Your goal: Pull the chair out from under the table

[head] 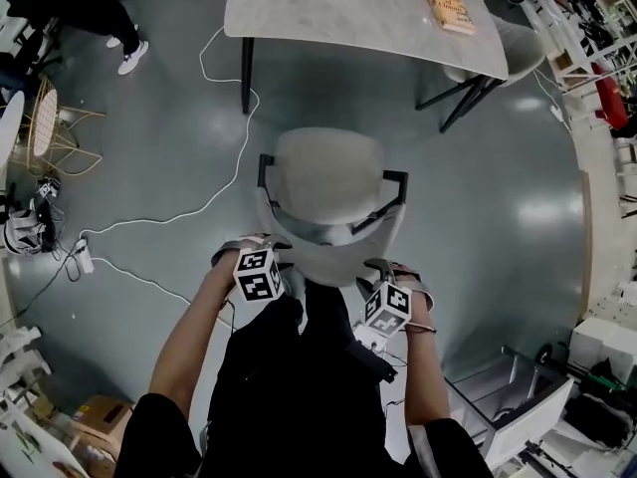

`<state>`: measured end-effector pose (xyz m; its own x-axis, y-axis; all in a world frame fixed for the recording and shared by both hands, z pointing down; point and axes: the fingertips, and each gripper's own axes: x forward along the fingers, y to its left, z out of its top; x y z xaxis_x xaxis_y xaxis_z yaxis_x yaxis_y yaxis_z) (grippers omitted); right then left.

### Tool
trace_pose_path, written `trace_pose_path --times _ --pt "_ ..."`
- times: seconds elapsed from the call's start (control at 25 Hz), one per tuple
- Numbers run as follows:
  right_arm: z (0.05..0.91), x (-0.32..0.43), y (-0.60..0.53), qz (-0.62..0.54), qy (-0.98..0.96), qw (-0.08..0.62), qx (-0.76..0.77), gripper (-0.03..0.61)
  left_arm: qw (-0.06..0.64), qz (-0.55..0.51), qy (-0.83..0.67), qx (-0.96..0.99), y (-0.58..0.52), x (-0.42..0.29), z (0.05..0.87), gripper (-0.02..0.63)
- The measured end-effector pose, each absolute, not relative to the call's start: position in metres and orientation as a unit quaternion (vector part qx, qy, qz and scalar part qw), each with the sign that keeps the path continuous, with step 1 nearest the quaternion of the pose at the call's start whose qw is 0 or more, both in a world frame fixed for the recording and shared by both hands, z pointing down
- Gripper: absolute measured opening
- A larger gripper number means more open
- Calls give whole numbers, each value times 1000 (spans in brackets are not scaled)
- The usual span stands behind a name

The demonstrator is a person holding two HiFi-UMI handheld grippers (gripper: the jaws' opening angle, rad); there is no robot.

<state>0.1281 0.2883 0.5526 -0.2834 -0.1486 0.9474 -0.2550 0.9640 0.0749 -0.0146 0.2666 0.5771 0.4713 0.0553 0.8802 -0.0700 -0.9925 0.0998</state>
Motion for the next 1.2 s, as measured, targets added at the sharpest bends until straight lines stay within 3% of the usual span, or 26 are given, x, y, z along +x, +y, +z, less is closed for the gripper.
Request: trace_pose_path --times 0.52,0.6,0.88,1.2 --pt "464 124 205 64 -825 454 330 38 44 414 -122 901 217 15 491 79" --pt "455 125 198 75 -827 433 352 27 53 391 -152 906 207 16 479 12" --pt "411 129 174 115 -828 326 441 17 134 274 -230 924 182 13 432 9" --pt "350 149 156 149 -815 188 527 15 106 197 -344 912 156 7 357 8"
